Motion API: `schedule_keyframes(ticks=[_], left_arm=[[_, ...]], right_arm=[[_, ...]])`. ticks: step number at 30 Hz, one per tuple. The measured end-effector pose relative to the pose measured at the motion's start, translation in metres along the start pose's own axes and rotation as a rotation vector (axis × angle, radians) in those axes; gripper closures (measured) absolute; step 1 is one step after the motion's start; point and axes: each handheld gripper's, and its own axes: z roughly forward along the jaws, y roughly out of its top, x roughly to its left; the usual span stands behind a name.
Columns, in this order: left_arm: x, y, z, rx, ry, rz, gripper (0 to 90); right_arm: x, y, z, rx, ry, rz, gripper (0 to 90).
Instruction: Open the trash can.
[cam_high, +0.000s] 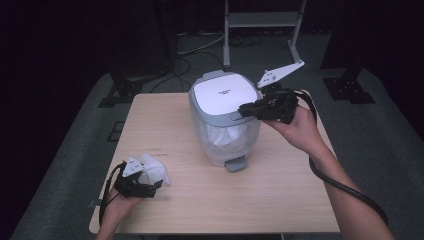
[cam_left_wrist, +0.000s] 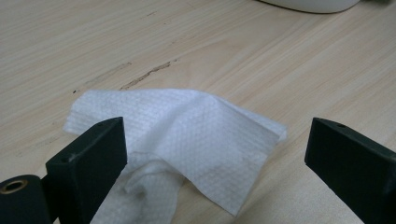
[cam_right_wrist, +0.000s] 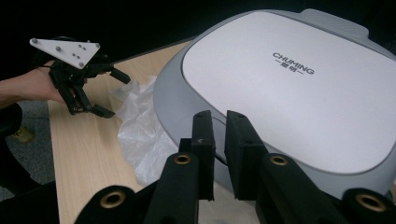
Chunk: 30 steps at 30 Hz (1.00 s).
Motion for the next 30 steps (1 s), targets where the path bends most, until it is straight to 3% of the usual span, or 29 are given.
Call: schedule_keyframes(ticks=[21,30], left_arm=[[0.001,-0.002,0.002,0.012,-0.012,0.002,4.5],[0.000,-0.002,0.002,0.010,-0.014,-0.001,4.5]], right_arm=[[-0.003,-0.001,0.019,0.016,0.007,0.010,83.5],[-0.002,-0.005,0.020,-0.013,-0.002,0.006,86.4]])
